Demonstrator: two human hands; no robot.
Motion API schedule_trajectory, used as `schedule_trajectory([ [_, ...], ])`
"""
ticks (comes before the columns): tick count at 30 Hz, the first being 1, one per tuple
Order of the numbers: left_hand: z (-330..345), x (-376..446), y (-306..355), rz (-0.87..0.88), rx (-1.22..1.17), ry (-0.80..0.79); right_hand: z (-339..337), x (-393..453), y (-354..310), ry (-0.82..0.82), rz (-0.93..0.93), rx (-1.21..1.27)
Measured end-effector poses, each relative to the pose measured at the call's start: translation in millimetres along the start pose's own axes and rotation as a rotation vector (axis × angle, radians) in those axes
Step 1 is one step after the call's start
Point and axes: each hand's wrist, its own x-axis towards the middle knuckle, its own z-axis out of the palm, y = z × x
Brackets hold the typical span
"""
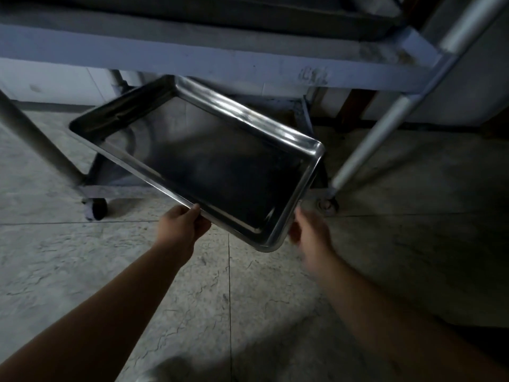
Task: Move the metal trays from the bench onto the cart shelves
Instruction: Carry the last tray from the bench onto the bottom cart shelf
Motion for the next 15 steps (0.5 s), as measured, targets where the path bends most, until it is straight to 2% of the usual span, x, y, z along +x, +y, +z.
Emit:
schedule_trajectory([
  [2,7.6,1.8,-2.3,-0.009,-0.014,-0.022,1.6,-43.3,21.3,-0.165,-0.057,-0.100],
  [4,18.8,4.9,-1.9,-0.037,-0.055,-0.073,4.5,-61.3,28.9,-0.216,-0.090,-0.101],
  [7,34.4,9.8,-0.1,-0.098,-0.140,-0.149,7.1,-54.1,20.2,-0.095,-0.002,0.019],
  [12,40.9,22.7,4.4,-0.108,-0.117,-0.263,13.1,-32.1,1.1,-0.048,0.128,0.281],
  [15,33.7,42.8,20.1,-0.047,-0.168,-0.155,15.9,-16.2,-9.2,0.001,0.159,0.329],
])
